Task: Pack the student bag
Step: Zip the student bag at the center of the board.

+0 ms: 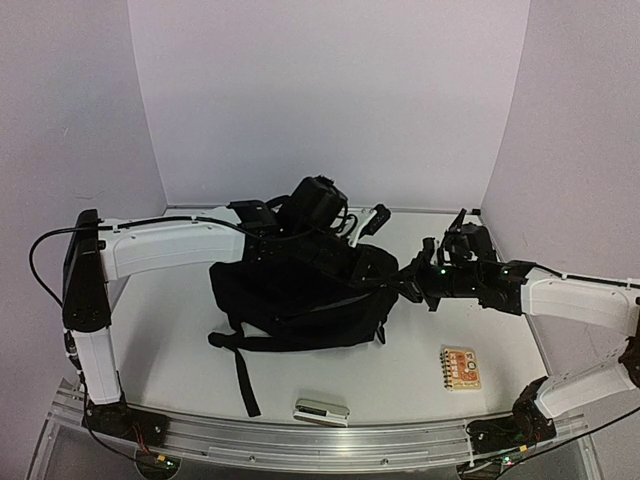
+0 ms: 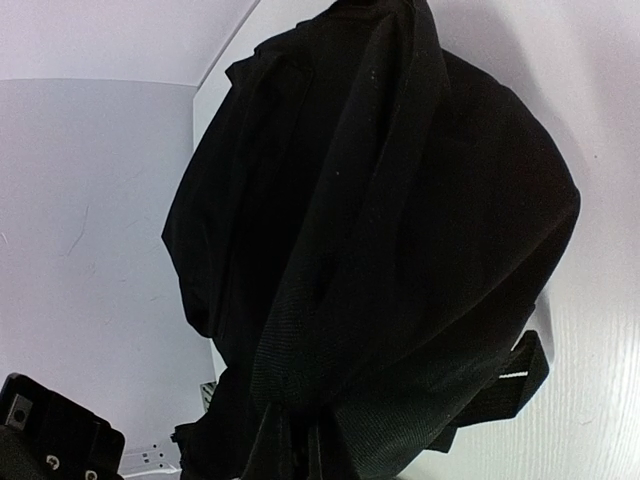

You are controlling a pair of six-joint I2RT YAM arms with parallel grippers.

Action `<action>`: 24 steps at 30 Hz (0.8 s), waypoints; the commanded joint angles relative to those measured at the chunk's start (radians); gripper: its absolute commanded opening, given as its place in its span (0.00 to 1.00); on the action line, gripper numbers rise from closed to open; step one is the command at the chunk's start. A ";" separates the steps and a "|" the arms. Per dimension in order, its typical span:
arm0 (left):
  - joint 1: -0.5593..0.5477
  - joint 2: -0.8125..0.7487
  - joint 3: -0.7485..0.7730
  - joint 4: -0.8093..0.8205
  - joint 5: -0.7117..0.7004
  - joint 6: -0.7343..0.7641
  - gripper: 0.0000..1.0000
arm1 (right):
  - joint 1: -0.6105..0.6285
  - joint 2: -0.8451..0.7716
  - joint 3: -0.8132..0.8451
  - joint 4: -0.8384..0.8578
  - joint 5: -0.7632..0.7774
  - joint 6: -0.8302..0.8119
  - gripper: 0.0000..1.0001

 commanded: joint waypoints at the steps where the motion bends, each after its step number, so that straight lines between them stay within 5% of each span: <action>1: -0.008 -0.136 -0.058 0.100 0.029 0.050 0.00 | -0.014 -0.010 0.007 0.010 0.138 0.006 0.00; 12: -0.007 -0.387 -0.339 0.071 -0.113 0.028 0.00 | -0.143 -0.016 -0.018 0.009 0.173 -0.026 0.00; 24: -0.007 -0.439 -0.387 0.071 -0.151 0.002 0.00 | -0.169 0.025 0.013 0.032 0.190 -0.078 0.00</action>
